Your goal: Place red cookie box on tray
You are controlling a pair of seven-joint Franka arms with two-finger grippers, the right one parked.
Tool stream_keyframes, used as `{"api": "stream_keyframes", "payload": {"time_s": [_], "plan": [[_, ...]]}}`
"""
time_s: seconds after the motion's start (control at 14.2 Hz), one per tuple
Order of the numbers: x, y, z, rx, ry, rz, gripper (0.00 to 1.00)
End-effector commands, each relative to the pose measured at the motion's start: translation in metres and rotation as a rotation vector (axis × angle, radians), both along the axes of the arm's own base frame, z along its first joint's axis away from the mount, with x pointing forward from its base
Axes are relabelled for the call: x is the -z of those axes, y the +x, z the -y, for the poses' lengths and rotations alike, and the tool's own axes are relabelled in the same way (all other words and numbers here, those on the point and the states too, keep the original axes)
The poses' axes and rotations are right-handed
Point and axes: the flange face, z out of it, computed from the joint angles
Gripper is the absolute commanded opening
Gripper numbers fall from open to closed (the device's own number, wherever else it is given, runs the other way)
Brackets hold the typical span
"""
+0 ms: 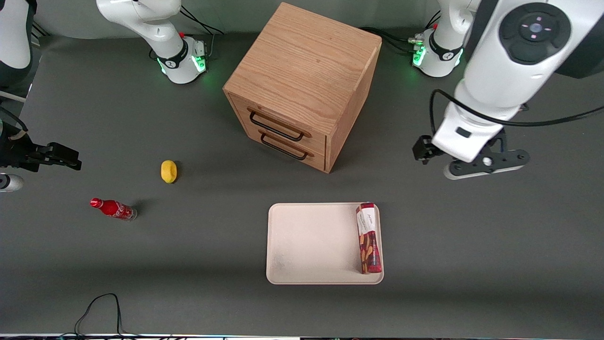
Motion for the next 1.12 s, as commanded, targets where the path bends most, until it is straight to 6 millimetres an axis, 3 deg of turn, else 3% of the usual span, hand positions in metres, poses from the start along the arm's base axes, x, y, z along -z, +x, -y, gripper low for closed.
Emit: {"api": "stream_keyframes", "payload": {"time_s": [0.0,0.28,0.56,0.7,0.84,1.05], "plan": [[0.009,-0.025,-0.039,-0.033,-0.015,0.074,1.0],[0.014,-0.017,-0.091,0.007,-0.019,0.063,1.0],[0.001,-0.012,-0.166,0.062,-0.083,0.042,1.0],[-0.007,-0.01,-0.189,0.046,-0.108,0.047,1.0],[-0.015,-0.009,-0.196,0.059,-0.112,0.061,1.0],[-0.027,-0.013,-0.199,0.221,-0.098,0.025,1.0]]}}
